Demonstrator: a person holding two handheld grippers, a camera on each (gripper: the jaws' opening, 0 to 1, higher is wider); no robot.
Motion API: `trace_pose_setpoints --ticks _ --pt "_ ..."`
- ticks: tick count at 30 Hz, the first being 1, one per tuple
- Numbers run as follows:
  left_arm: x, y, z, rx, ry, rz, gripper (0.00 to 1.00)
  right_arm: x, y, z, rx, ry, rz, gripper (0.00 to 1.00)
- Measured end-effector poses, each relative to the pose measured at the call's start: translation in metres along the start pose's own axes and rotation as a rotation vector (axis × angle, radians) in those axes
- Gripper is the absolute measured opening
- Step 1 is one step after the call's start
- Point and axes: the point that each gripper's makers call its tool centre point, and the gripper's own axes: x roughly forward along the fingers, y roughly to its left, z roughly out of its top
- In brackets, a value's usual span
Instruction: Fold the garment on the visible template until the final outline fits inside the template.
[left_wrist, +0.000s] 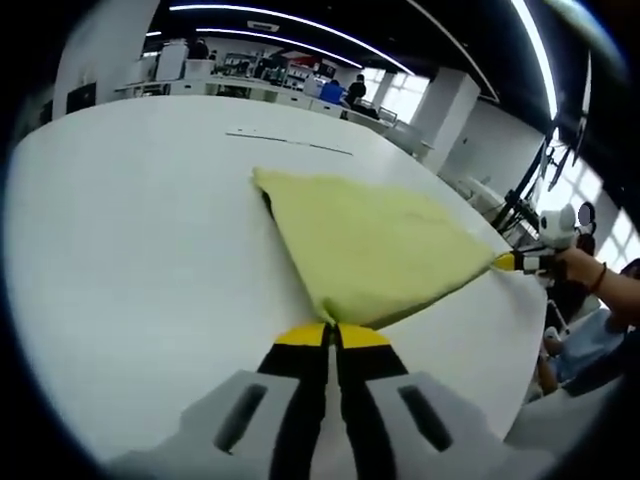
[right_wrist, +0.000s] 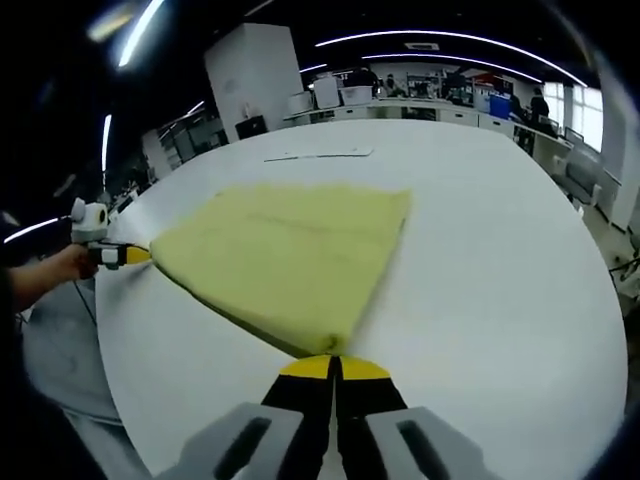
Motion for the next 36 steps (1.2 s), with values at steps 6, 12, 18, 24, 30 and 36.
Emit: trace_pose_setpoints --ticks 6,12,18,24,30,36 --pt "-0.005 0.004 0.004 0.086 0.021 0.002 0.0 -0.007 -0.004 0.001 -0.007 -0.008 -0.014 0.0" --pt "-0.005 0.002 0.004 0.164 0.04 -0.007 0.0 -0.01 -0.001 0.0 -0.014 -0.002 0.012 0.0" --pt "-0.004 0.002 0.002 0.142 0.041 -0.006 0.0 -0.003 0.008 -0.004 0.018 0.01 0.042 0.04" --pt "-0.005 0.002 0.001 0.118 0.037 -0.011 0.0 0.003 0.009 0.0 0.047 -0.01 0.058 0.05" --pt "-0.004 0.002 -0.001 0.095 0.041 -0.017 0.0 0.006 0.008 0.0 0.029 -0.014 0.068 0.04" --pt "-0.005 0.001 -0.001 0.091 0.042 -0.021 0.0 0.004 0.008 0.003 0.014 -0.027 0.072 0.0"
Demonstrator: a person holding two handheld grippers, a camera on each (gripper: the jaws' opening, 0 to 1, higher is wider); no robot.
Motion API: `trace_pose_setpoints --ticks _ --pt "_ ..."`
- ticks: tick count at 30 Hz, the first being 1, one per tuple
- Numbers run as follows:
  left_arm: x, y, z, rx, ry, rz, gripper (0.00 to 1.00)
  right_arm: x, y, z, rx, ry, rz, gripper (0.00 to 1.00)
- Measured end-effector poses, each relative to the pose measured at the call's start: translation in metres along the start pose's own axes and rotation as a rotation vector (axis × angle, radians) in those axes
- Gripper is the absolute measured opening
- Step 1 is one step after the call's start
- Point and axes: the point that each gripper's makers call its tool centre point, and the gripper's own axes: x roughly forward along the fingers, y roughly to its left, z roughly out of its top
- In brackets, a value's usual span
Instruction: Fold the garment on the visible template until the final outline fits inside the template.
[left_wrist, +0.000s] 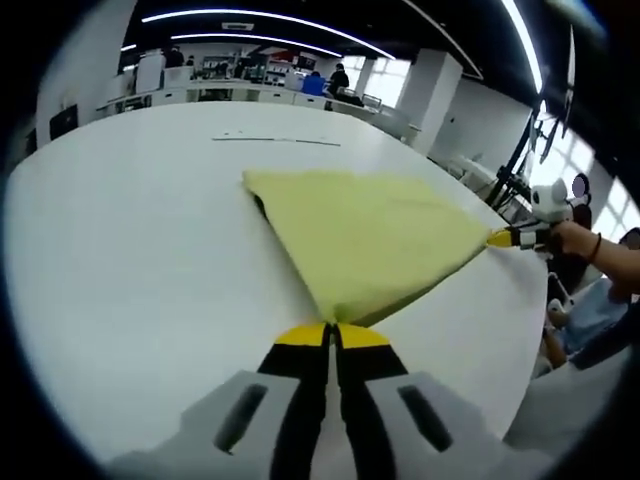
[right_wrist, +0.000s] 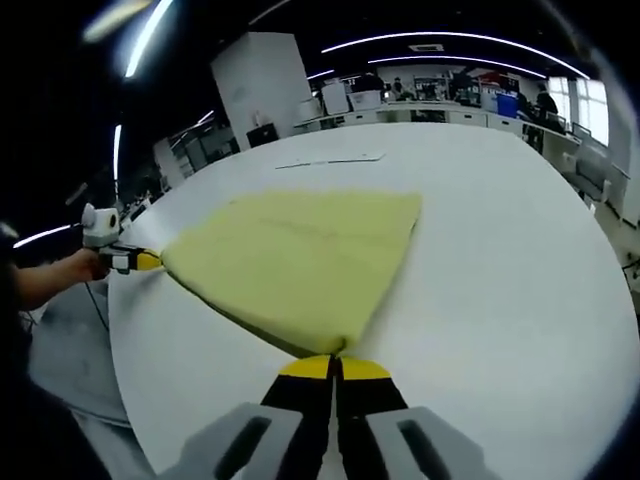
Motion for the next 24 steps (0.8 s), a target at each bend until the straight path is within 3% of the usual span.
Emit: trace_pose_setpoints --ticks 13,18,20,24 --pt "-0.001 0.002 0.002 0.009 -0.001 -0.002 0.0 -0.01 -0.007 0.002 -0.02 -0.001 -0.042 0.0" --pt "-0.005 0.004 0.011 0.104 -0.003 -0.019 0.0 -0.016 -0.004 0.007 -0.038 -0.006 -0.044 0.0" --pt "-0.006 0.005 0.012 0.169 0.012 -0.025 0.0 -0.016 -0.003 0.007 -0.055 0.006 -0.048 0.0" --pt "-0.005 0.007 0.009 0.216 0.032 -0.035 0.0 -0.016 -0.001 0.004 -0.057 0.019 -0.043 0.0"
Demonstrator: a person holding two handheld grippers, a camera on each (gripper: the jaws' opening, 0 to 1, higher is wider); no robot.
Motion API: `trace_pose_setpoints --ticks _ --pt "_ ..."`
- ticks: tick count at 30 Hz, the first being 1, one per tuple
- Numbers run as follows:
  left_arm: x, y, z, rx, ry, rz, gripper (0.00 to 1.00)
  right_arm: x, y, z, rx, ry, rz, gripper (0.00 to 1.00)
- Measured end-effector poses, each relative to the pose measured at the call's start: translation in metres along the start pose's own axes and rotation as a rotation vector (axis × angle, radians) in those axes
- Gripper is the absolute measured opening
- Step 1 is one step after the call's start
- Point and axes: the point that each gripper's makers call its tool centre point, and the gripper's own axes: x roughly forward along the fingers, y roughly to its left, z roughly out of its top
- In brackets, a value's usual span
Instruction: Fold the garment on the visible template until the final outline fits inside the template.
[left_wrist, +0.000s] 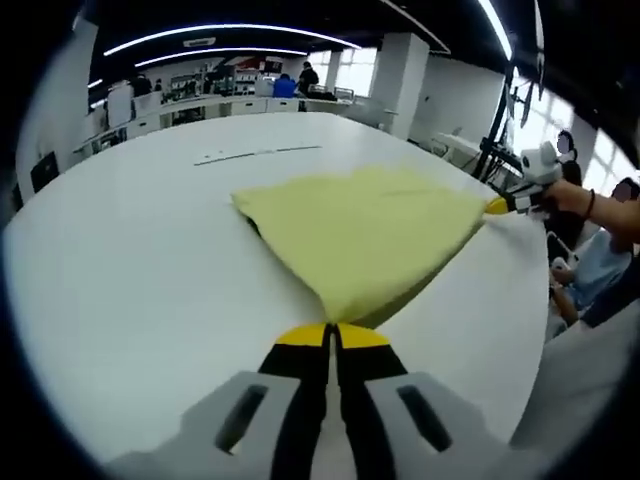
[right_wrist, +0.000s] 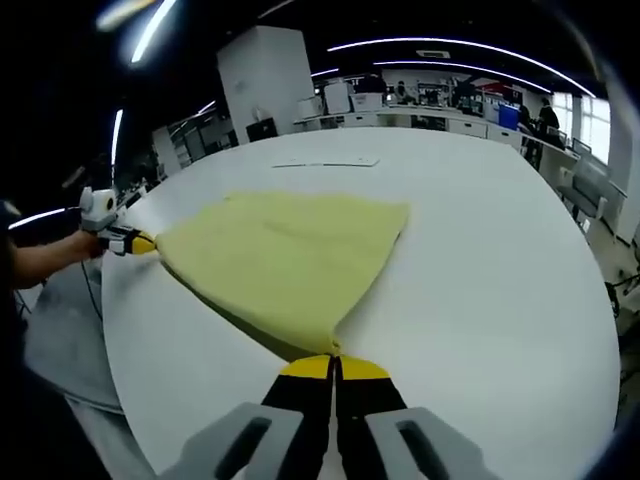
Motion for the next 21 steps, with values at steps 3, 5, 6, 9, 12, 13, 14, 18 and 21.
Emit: trace_pose_setpoints --ticks 3,5,6,9,12,13,14,18,21 --pt "0.002 0.002 -0.012 0.191 0.084 0.008 0.0 0.001 0.001 -0.003 -0.001 0.014 0.002 0.0" --pt "0.004 -0.003 -0.014 0.239 0.101 0.007 0.0 0.001 0.003 -0.005 -0.001 0.022 0.006 0.0" --pt "0.005 -0.003 -0.014 0.256 0.105 0.014 0.0 0.002 0.003 -0.006 -0.006 0.026 0.005 0.0" --pt "0.005 -0.006 -0.012 0.24 0.091 0.021 0.0 0.002 0.003 -0.006 -0.006 0.028 0.005 0.0" --pt "0.006 -0.004 -0.015 0.231 0.098 0.031 0.01 0.003 0.002 -0.005 -0.009 0.024 0.007 0.0" --pt "0.006 -0.003 -0.018 0.213 0.105 0.037 0.0 0.003 0.002 -0.005 -0.009 0.023 0.009 0.0" --pt "0.006 -0.002 -0.021 0.193 0.105 0.037 0.0 0.003 0.002 -0.005 -0.009 0.024 0.01 0.0" --pt "0.005 -0.002 -0.019 0.159 0.084 0.031 0.0 0.002 0.002 -0.007 -0.013 0.03 0.014 0.0" --pt "0.005 -0.002 -0.018 0.157 0.077 0.03 0.0 0.002 0.002 -0.007 -0.017 0.031 0.018 0.0"
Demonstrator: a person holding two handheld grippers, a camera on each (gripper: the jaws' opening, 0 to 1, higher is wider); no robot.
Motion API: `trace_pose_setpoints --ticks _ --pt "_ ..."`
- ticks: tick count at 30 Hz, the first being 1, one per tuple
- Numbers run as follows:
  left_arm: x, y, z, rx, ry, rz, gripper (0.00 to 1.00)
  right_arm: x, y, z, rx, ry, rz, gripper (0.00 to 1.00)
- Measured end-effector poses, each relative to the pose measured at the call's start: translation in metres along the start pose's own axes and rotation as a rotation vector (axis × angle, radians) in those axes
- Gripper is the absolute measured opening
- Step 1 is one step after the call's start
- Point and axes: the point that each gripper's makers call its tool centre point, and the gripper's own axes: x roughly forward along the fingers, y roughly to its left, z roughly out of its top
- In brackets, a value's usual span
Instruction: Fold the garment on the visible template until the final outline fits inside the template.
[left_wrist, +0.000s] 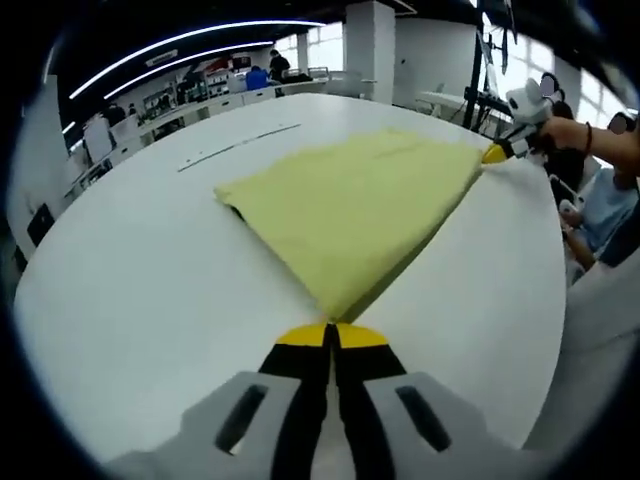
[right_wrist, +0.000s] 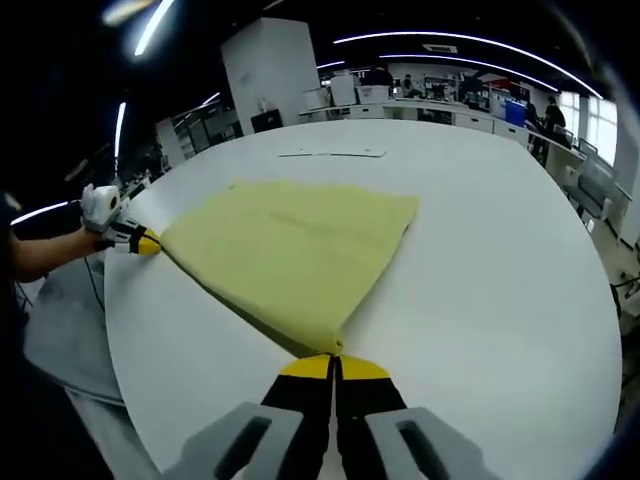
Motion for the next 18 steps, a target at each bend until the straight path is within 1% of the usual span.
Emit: trace_pose_setpoints --ticks 4,8,9,11,12,14,18 --pt "-0.0011 -0.0007 0.0044 -0.023 -0.02 -0.01 0.0 0.0006 0.0003 -0.0001 -0.017 0.004 0.01 0.0" --pt "-0.0013 0.0002 0.007 -0.056 -0.035 -0.021 0.06 -0.0005 -0.0004 0.001 -0.039 0.008 0.017 0.0" --pt "-0.0015 -0.0004 0.0078 -0.065 -0.04 -0.028 0.07 -0.0006 -0.0015 0.0011 -0.044 0.009 0.015 0.01" --pt "-0.0009 -0.0002 0.0091 -0.074 -0.047 -0.034 0.08 -0.0009 -0.0024 0.0027 -0.056 0.007 0.02 0.07" --pt "-0.0004 -0.0005 0.0098 -0.076 -0.047 -0.037 0.09 -0.0008 -0.0025 0.0043 -0.064 0.002 0.023 0.07" --pt "0.0008 -0.0015 0.0107 -0.081 -0.05 -0.048 0.08 0.0001 -0.0011 0.0065 -0.067 -0.006 0.038 0.05" --pt "0.0034 -0.0041 0.0095 -0.066 -0.029 -0.066 0.04 0.0037 -0.0023 0.0058 -0.068 0.003 0.044 0.05"
